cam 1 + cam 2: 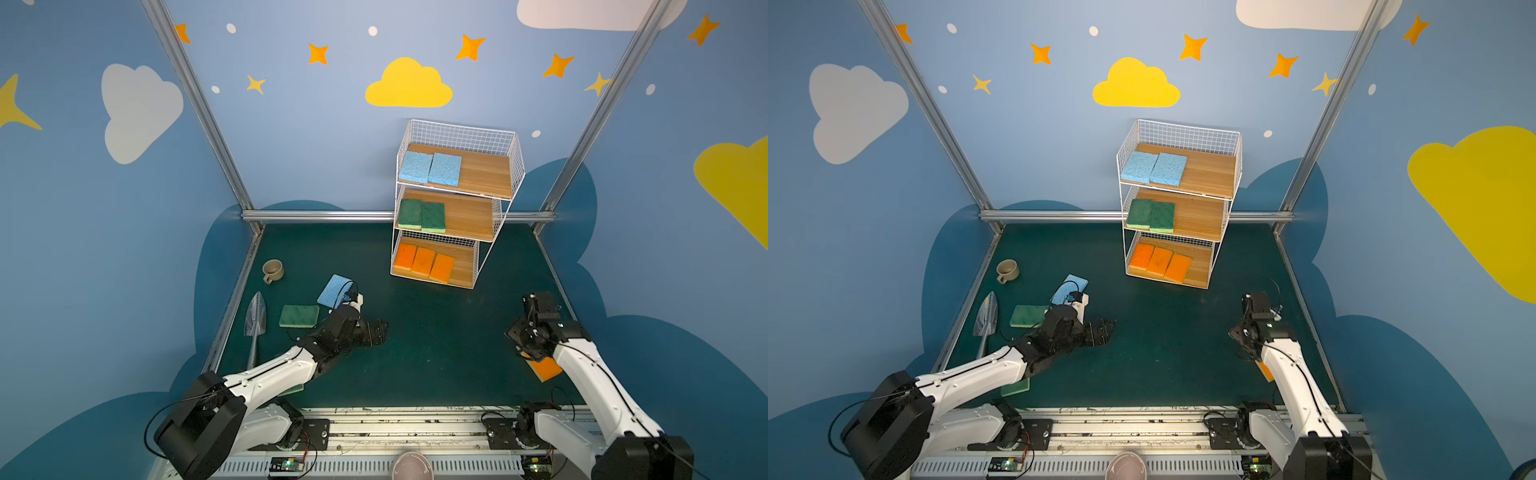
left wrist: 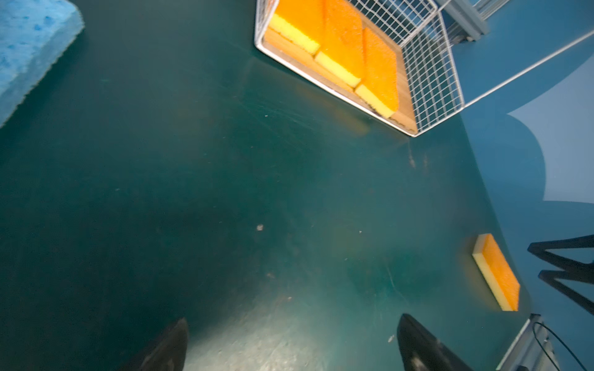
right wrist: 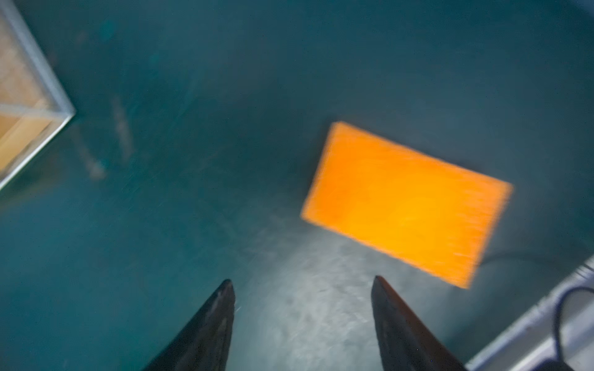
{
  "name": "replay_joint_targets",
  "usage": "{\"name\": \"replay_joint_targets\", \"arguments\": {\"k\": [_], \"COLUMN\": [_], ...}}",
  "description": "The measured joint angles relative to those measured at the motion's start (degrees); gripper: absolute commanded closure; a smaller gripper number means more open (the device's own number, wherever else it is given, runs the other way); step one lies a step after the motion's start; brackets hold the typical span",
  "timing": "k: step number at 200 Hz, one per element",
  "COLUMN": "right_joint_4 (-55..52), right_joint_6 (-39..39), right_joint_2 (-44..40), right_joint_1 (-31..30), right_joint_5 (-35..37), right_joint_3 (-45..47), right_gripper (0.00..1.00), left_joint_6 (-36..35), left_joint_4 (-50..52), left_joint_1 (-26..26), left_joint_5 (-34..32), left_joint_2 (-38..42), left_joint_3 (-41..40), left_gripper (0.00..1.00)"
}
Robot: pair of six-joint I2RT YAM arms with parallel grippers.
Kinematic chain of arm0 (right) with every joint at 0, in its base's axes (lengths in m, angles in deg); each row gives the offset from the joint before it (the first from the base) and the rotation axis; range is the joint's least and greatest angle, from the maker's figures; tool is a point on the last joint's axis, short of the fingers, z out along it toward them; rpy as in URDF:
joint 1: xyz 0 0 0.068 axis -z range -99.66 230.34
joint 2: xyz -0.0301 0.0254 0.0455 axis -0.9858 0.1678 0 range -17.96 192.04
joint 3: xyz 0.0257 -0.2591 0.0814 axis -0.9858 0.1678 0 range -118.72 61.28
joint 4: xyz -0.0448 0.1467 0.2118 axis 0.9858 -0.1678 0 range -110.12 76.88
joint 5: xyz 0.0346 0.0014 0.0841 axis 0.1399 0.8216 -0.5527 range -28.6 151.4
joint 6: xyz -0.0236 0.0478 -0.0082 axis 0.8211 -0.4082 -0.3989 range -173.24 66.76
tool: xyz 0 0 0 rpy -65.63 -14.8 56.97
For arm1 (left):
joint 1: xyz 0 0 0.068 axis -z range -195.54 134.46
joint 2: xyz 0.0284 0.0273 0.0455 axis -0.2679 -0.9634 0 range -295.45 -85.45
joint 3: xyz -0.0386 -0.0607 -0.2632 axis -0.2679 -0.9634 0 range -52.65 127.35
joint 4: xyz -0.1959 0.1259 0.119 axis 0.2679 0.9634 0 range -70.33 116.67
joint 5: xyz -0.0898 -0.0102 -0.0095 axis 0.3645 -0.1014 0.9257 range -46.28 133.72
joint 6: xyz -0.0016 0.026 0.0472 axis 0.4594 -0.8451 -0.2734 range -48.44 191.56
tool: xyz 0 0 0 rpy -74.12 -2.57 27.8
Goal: Arrange cleaning sponges on a shelf
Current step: Move the cleaning sponge to the center of the table.
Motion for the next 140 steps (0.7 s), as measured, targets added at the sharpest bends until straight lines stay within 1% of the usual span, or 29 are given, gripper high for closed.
{"name": "replay_joint_targets", "arguments": {"k": [18, 34, 55, 73, 88, 119, 140], "right_joint_4": [-0.3, -0.2, 1.1, 3.7, 5.6, 9.9, 13.9], "right_joint_6": [-2.0, -3.9, -5.7, -6.5, -6.1, -1.8, 0.3], "right_joint_2": [-1.7, -1.4, 0.6, 2.5, 3.3, 5.5, 8.6], "right_joint_1": [5.8, 10.1, 13.1, 14.0, 14.1, 13.9, 10.3], "right_joint_5": [0.0, -0.6, -2.6, -4.9, -6.6, -13.6, -19.5], "right_joint_3": [1.8, 4.0, 8.1, 11.3, 11.9, 11.0, 9.7], "right_gripper": [0.33, 0.33, 0.33, 0.33, 0.34, 0.45, 0.52], "left_joint_6": [0.0, 0.1, 0.1, 0.2, 0.2, 0.2, 0.3], "left_joint_4": [-0.5, -0.7, -1.0, -1.0, -1.0, -0.8, -0.7], "left_joint_1": [0.2, 0.4, 0.6, 0.7, 0.7, 0.7, 0.7], "left_joint_5": [0.4, 0.7, 1.3, 1.5, 1.6, 1.6, 1.5], "left_joint_2": [-0.8, -1.7, -2.9, -3.9, -4.4, -4.5, -4.5], "left_joint_3": [0.2, 0.5, 0.6, 0.7, 0.9, 1.7, 1.9], "left_gripper": [0.0, 0.0, 0.0, 0.0, 0.0, 0.0, 0.0]}}
